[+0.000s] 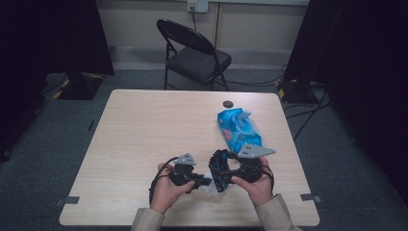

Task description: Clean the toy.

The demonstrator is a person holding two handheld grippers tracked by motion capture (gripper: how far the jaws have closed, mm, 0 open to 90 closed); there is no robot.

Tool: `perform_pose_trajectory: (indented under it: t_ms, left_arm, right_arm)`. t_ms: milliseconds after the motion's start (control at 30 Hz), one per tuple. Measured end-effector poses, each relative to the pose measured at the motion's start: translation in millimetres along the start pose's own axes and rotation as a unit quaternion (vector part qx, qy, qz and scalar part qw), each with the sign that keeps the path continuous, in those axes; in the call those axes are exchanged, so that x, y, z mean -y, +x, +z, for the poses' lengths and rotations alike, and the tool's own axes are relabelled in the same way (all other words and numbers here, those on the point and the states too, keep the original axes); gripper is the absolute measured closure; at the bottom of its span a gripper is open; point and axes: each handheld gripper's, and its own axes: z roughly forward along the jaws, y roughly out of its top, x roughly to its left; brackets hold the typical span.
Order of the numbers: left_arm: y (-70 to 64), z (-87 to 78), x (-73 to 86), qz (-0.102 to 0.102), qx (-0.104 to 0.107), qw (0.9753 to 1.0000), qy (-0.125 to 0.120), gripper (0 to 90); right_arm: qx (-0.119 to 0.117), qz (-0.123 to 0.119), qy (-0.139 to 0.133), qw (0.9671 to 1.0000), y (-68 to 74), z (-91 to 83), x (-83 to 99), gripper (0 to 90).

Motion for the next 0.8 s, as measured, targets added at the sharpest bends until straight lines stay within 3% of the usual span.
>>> perform_pose_trajectory:
  t_ms: [267, 467, 600, 800]
  left_arm:
    - [2.5, -42.1, -21.5, 0.008, -0.023, 0.9987, -0.044, 81.7]
    - [-0.3, -54.4, -39.6, 0.015, -0.025, 0.9968, -0.074, 81.5]
    - [-2.3, -56.2, -49.3, 0.012, -0.021, 0.9955, -0.091, 81.6]
    - [-3.6, -41.6, -56.5, 0.016, -0.015, 0.9961, -0.086, 81.6]
  right_arm:
    - [0.01, 0.001, 0.003, 0.9999, -2.5, 0.4, 2.0, 25.8]
    - [0.002, 0.002, 0.005, 1.0, -1.7, 2.3, 2.8, 25.8]
    - [0.001, -0.002, 0.004, 1.0, 0.3, 2.5, 1.5, 25.8]
    - [-0.005, -0.003, 0.004, 1.0, 1.5, 3.3, 1.5, 25.8]
